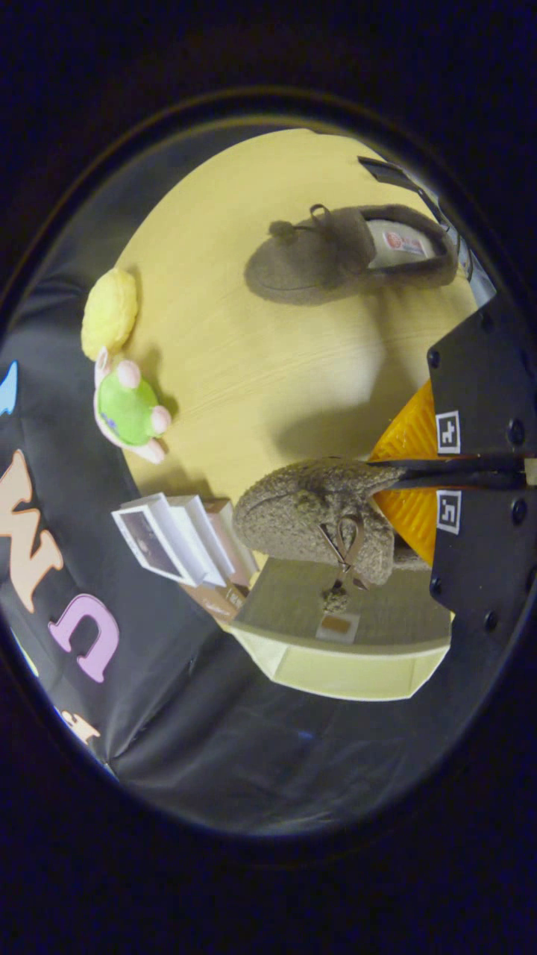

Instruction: Open the storage box then place both shoes into the box .Put the left shoe in first, then the right shoe, with the right side of both shoes facing outward in a uniform manner.

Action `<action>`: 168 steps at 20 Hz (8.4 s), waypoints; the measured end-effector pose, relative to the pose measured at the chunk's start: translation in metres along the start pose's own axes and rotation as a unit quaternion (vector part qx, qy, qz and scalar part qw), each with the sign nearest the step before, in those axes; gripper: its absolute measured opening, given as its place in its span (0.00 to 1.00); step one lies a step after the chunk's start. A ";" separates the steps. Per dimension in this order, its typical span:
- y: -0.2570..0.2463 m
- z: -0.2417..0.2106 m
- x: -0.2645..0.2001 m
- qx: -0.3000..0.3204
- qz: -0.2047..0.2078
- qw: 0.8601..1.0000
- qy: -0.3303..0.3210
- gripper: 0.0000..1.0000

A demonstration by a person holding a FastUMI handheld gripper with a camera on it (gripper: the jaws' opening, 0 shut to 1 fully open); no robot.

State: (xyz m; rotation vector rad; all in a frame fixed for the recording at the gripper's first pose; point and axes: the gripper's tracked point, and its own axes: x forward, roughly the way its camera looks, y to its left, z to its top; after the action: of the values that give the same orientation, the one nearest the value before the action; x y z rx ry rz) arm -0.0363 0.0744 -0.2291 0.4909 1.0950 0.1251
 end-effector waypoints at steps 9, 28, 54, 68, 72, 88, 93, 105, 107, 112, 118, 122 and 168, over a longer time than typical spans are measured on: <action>0.124 0.041 -0.038 -0.023 0.074 0.996 -0.039 0.04; 0.218 -0.075 0.105 -0.088 0.019 0.992 0.083 0.08; 0.162 0.034 -0.011 -0.243 0.090 0.957 -0.131 1.00; -0.044 0.090 -0.074 -0.271 -0.053 0.943 -0.188 1.00; -0.102 0.087 -0.081 -0.255 -0.085 0.947 -0.177 1.00; -0.217 0.010 -0.037 -0.250 -0.106 0.960 -0.062 1.00; -0.230 -0.003 -0.029 -0.261 -0.109 0.959 -0.028 1.00; -0.246 -0.011 -0.011 -0.163 -0.128 0.978 0.001 0.25; -0.243 -0.011 -0.013 -0.133 -0.122 0.984 -0.002 0.10; -0.247 -0.014 -0.018 -0.074 -0.140 0.987 -0.001 0.05; -0.214 -0.007 -0.027 -0.023 -0.127 0.992 -0.004 0.04; -0.180 0.010 -0.041 0.001 -0.120 0.993 -0.017 0.03; 0.169 0.007 0.006 -0.027 0.036 0.999 -0.017 0.03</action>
State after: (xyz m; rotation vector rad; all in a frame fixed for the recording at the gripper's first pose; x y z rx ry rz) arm -0.0037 0.2243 -0.1569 0.4822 1.0389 0.2087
